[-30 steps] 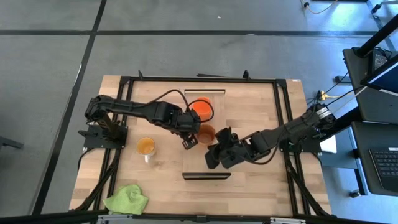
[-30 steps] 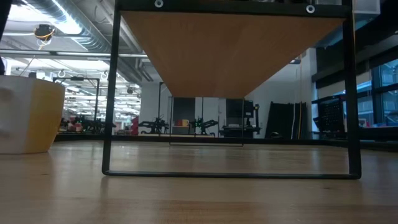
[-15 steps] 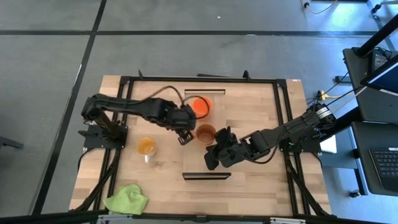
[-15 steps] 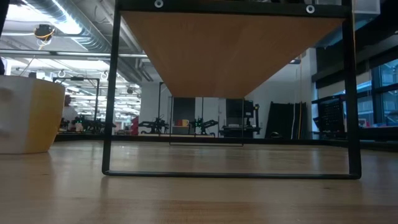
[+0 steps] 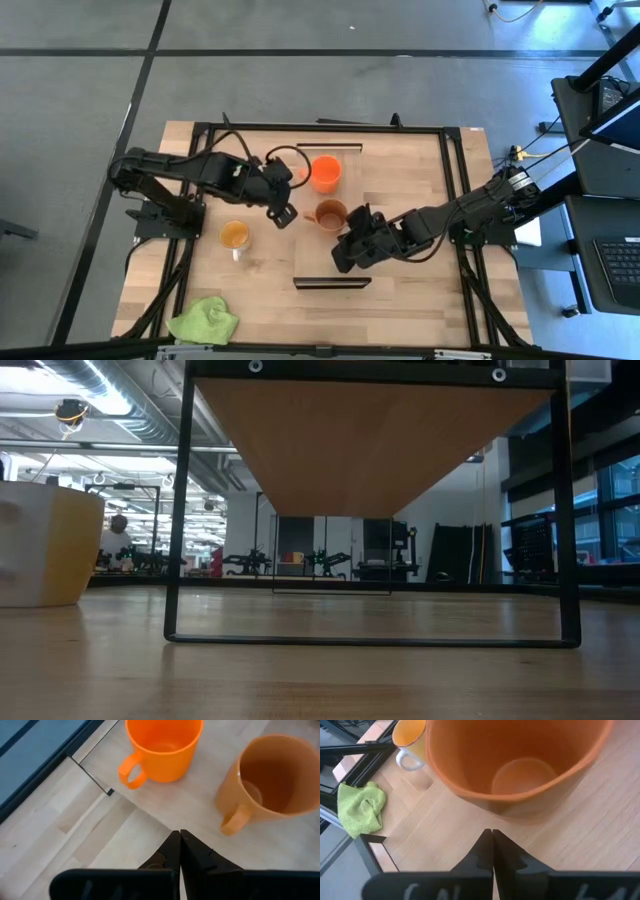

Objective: Stack small to large cups/mugs on shelf
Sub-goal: Put the brown mug on the shelf

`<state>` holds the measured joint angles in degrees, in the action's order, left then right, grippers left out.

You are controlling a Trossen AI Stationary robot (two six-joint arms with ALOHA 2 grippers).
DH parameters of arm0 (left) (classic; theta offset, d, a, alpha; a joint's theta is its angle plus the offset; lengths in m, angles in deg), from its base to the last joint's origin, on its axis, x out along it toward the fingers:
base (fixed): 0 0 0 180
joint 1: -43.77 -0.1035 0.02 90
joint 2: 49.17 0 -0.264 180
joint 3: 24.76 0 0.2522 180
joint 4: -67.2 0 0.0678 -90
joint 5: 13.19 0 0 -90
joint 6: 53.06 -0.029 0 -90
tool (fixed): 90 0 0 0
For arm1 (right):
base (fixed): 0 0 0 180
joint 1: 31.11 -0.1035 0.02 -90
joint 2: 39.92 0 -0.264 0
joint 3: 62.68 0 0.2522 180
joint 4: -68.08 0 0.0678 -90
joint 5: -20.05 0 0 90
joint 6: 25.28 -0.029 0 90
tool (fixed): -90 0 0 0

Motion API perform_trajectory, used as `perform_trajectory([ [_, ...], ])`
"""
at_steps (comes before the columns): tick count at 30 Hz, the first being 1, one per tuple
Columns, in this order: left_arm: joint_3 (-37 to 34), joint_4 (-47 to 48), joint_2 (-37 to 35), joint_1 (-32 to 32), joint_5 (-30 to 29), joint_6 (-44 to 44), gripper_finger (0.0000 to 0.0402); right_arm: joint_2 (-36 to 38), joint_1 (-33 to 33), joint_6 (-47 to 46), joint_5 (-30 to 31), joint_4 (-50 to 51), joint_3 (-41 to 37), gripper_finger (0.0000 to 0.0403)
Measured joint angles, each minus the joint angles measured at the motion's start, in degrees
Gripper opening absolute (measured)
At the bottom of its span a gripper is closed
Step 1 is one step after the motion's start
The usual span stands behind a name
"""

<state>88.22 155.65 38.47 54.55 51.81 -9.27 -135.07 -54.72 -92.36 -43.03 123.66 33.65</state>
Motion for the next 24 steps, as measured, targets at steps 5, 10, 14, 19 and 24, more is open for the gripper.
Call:
perform_trajectory([
  [5,-0.38,0.12,0.04,1.40,-0.82,1.56,0.0000,0.00,0.88,1.27,0.20,0.02,0.00,0.0000],
  [10,-1.13,0.26,0.04,2.13,-1.01,2.63,0.0000,0.00,1.89,2.93,0.13,0.06,0.00,0.0000],
  [14,-2.04,0.28,0.06,2.45,-0.97,3.51,0.0000,0.02,2.74,3.34,0.01,0.07,0.00,0.0000],
  [19,-3.17,0.26,0.09,2.41,-0.87,3.85,0.0000,0.04,3.75,4.64,-1.01,-0.38,0.00,0.0000],
  [24,-4.06,0.19,0.09,2.39,-0.47,3.85,0.0000,0.07,3.81,4.82,-1.12,-1.38,0.00,0.0000],
])
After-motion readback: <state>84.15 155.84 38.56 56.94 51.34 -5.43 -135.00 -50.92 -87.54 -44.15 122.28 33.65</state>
